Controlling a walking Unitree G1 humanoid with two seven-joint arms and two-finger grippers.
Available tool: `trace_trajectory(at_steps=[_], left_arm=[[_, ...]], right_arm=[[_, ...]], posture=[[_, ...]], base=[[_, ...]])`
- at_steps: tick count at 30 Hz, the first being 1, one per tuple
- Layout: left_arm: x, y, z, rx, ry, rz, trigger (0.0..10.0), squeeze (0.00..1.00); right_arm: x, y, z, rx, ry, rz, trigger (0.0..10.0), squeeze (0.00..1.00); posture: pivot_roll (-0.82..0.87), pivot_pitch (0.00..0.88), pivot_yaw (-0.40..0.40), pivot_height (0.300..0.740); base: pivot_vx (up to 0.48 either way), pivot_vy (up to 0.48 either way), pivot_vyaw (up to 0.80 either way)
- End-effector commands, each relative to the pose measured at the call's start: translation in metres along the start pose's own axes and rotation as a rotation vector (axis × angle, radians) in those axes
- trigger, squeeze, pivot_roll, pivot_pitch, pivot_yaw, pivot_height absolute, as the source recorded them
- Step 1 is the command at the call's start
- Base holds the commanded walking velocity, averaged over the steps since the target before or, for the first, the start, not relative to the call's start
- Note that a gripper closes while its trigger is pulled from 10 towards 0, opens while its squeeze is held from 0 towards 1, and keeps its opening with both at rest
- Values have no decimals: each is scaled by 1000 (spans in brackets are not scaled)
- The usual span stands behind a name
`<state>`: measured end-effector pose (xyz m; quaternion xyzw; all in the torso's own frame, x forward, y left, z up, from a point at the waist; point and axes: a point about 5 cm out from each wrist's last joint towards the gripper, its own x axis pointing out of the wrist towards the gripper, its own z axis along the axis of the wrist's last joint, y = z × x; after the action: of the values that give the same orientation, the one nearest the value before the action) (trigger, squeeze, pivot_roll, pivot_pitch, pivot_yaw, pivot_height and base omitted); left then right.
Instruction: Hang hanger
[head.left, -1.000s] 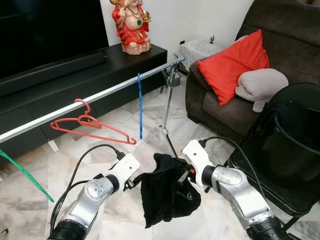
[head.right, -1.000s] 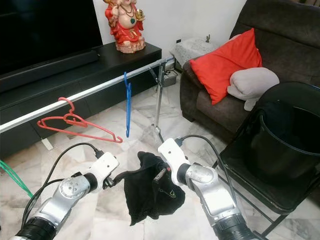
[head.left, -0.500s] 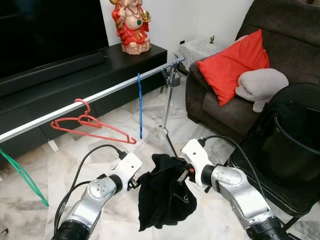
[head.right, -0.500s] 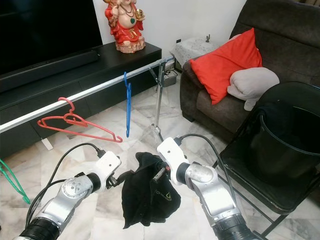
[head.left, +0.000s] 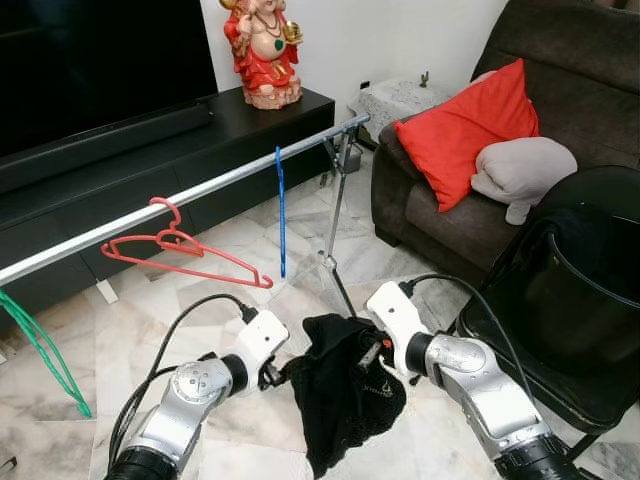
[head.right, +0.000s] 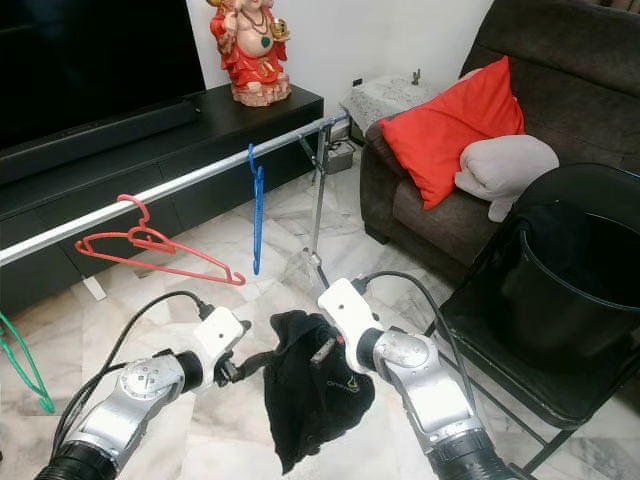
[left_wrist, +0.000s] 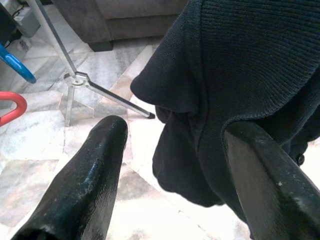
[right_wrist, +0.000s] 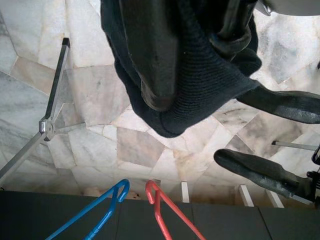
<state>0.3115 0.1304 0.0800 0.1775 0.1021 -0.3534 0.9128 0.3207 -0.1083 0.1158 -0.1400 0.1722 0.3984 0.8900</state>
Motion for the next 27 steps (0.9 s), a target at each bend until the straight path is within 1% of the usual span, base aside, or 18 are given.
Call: trace_trajectory(at_steps=[1,10,12,13,15,23,25,27], left_arm=[[0,0,3,-3,-2,-6,10000,0],[-3,-5,0,-19,7,-52,10000,0],[-3,-6,0,-21,12,-64,10000,0],[-4,-8,-2,-28,19,-101,10000,0],[-5,-10,-2,-27,24,-117,10000,0],[-3,-7,-3,9,45,-63,10000,0],[-2,-2,-3,17,46,-13,10000,0],[-2,0,-3,18,49,5,10000,0]], right_arm=[[-1,-2,4,-9,-26,-8,10000,0],[0,-1,-1,-22,-16,-15,10000,0],[0,-2,0,-25,-20,-17,10000,0],[0,-3,3,-30,-38,-26,10000,0],[1,-4,6,-27,-49,-36,10000,0],[2,-2,13,-35,-77,-21,10000,0],[1,0,17,-46,-92,-5,10000,0],[1,1,18,-49,-96,-3,10000,0]], posture=[[42,85,34,740],[41,85,32,740],[46,89,31,740],[45,89,32,740],[45,89,32,740],[46,91,32,740],[46,91,32,740],[46,91,32,740]], base=[[0,0,0],[0,0,0],[0,0,0],[0,0,0],[0,0,0],[0,0,0],[0,0,0],[0,0,0]])
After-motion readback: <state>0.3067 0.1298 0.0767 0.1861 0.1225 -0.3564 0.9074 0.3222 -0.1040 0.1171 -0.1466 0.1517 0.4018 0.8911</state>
